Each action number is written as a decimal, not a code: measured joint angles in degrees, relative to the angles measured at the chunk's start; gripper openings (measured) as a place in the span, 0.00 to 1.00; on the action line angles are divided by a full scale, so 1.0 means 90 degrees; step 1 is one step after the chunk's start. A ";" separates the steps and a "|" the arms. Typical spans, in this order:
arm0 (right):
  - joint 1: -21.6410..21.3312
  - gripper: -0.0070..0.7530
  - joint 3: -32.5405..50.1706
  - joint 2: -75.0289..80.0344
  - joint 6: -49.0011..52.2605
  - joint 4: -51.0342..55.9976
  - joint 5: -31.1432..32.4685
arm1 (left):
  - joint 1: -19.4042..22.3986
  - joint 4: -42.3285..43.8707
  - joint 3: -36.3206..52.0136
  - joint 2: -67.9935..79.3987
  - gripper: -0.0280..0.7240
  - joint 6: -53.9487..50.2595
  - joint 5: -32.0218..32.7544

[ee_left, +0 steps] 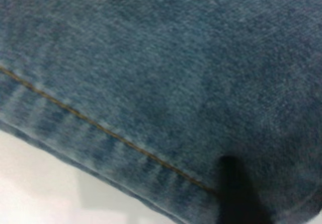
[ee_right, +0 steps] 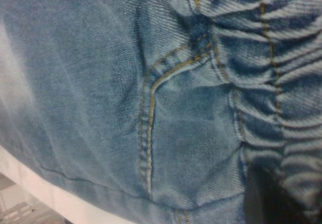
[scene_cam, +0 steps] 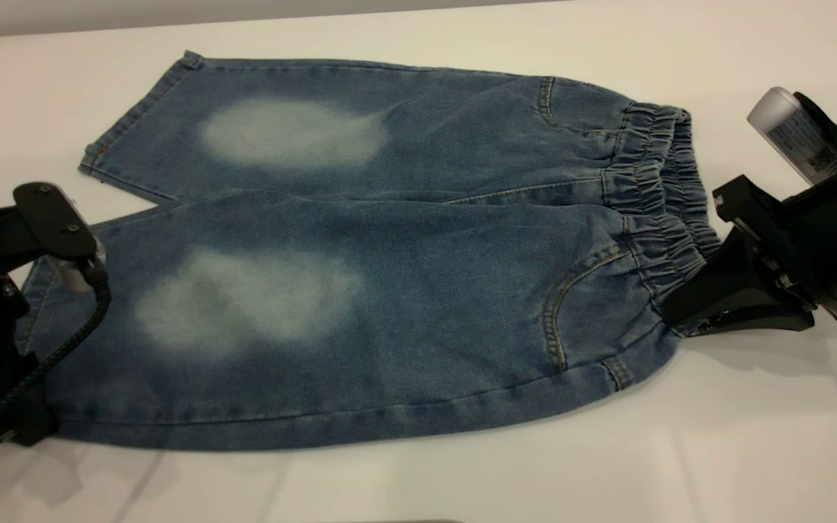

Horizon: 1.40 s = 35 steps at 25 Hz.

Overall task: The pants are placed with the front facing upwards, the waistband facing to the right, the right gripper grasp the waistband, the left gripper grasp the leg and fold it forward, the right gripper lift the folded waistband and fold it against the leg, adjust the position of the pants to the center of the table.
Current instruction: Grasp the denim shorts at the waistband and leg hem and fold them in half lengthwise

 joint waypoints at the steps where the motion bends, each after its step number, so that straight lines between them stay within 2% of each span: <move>1: 0.0000 0.06 0.0000 0.0000 0.0000 0.0000 0.0055 | 0.0000 0.0000 -0.0013 0.0014 0.37 0.0000 -0.0016; 4: 0.0000 0.06 0.0000 0.0000 -0.0019 0.0000 0.0296 | 0.0000 0.0000 -0.0012 0.0014 0.17 0.0000 -0.0099; 7: 0.0000 0.06 0.0000 0.0000 -0.0019 0.0000 0.0530 | -0.0031 -0.0022 -0.0014 -0.0075 0.07 0.0000 -0.0109; 10: 0.0000 0.06 0.0000 -0.0114 -0.0013 -0.0103 0.0746 | -0.0161 -0.0044 -0.0002 -0.0297 0.07 -0.0012 -0.0024; 14: 0.0000 0.06 0.0000 -0.0598 0.0181 -0.0438 0.1032 | -0.0321 -0.0054 0.0033 -0.1047 0.07 -0.0019 0.0435; 24: 0.0000 0.06 0.0040 -0.1969 0.2122 -0.2390 0.1126 | -0.0321 -0.0048 0.0055 -0.3138 0.07 -0.0019 0.2455; 29: 0.0000 0.06 0.0580 -0.2974 0.2742 -0.2726 0.1156 | -0.0321 -0.0048 0.0074 -0.4363 0.07 -0.0019 0.3123; 32: 0.0000 0.06 0.0962 -0.3611 0.3057 -0.2798 0.1194 | -0.0321 -0.0048 0.0109 -0.4942 0.07 -0.0026 0.3193; 35: 0.0000 0.06 0.1089 -0.4051 0.3332 -0.2864 0.1230 | -0.0321 -0.0021 0.0109 -0.5214 0.07 -0.0195 0.2709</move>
